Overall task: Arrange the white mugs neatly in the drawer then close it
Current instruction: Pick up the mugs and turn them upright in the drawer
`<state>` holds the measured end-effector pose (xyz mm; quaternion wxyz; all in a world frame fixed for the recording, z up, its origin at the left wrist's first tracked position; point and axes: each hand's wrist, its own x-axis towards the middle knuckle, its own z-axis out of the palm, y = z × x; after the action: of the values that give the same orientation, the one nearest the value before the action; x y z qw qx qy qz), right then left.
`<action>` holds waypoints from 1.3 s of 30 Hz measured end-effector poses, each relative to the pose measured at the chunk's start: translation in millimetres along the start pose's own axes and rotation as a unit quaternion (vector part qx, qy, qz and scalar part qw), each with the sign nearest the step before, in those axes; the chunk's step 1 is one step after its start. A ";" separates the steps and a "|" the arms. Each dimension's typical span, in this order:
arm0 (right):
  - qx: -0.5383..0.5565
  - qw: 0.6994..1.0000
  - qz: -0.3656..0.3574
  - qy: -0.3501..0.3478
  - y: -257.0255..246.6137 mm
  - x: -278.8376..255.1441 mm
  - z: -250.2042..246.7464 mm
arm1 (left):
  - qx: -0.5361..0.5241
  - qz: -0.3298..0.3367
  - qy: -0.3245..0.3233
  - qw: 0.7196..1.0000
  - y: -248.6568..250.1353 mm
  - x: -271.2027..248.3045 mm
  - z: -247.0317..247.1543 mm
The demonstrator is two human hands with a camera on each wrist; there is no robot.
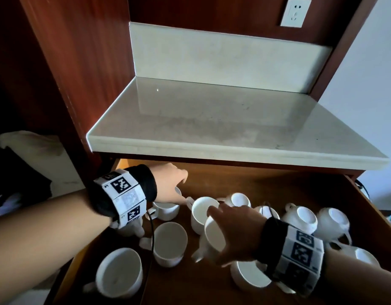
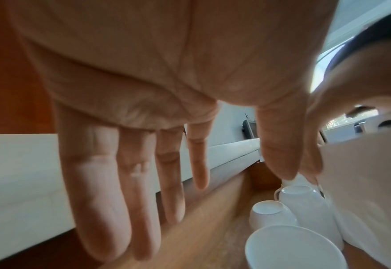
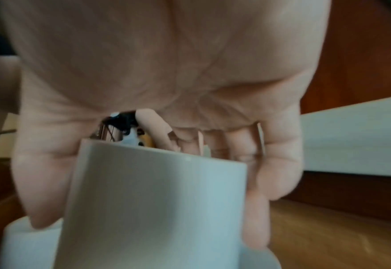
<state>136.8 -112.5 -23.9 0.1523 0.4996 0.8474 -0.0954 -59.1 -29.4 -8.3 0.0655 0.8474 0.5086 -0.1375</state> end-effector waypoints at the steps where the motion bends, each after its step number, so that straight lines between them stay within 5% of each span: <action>1: -0.018 1.000 0.007 -0.015 -2.9 3.7 6.6 | 0.004 0.002 0.004 1.000 0.6 0.0 3.3; 13: -0.121 0.987 0.034 -0.104 -26.1 42.0 67.1 | -0.026 0.046 0.013 0.999 4.8 4.5 28.3; 23: -0.043 0.994 0.024 -0.095 -17.5 32.6 68.2 | -0.021 0.091 -0.002 0.996 54.5 43.7 14.9; 32: 0.121 0.987 0.045 0.092 85.5 -53.1 -24.0 | 0.021 0.096 -0.108 0.989 118.3 134.2 8.6; 39: 0.170 0.978 0.086 0.087 149.2 -75.8 6.4 | 0.119 0.126 -0.176 0.969 157.0 170.6 38.7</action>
<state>303.0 -104.5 -4.5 -0.0013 0.5955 0.7827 -0.1808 148.5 30.4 -100.9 0.0695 0.8690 0.3580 -0.3345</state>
